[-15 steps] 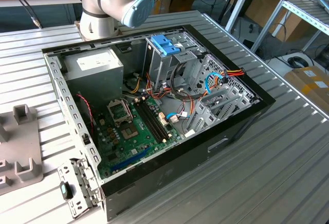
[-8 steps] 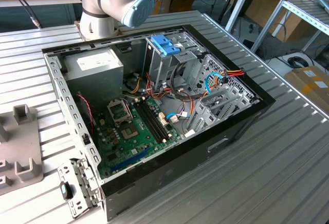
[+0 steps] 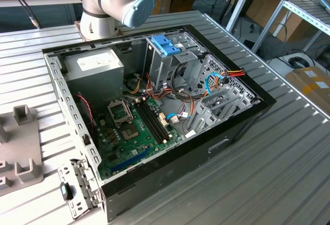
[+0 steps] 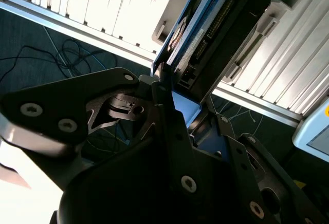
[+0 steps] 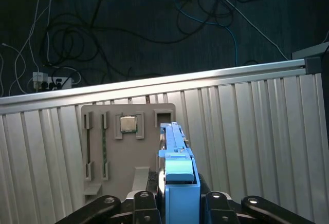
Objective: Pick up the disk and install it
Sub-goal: 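Pick up the disk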
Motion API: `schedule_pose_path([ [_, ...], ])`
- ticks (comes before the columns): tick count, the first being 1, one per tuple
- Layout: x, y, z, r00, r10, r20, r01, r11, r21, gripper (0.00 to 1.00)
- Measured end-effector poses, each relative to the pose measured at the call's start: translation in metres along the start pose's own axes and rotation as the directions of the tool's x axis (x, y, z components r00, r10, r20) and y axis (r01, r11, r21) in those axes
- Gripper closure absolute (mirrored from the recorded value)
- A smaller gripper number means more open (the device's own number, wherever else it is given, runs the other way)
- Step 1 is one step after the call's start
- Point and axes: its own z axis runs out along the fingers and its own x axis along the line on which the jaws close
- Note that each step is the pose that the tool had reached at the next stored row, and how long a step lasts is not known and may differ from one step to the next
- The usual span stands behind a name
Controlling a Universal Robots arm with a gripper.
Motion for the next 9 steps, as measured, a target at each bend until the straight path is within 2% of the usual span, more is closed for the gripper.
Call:
schedule_pose_path([
  [9, -0.0002, 0.0000, -0.0034, 1.0000, 0.000, 0.0000, 0.000, 1.0000, 0.0000, 0.63],
])
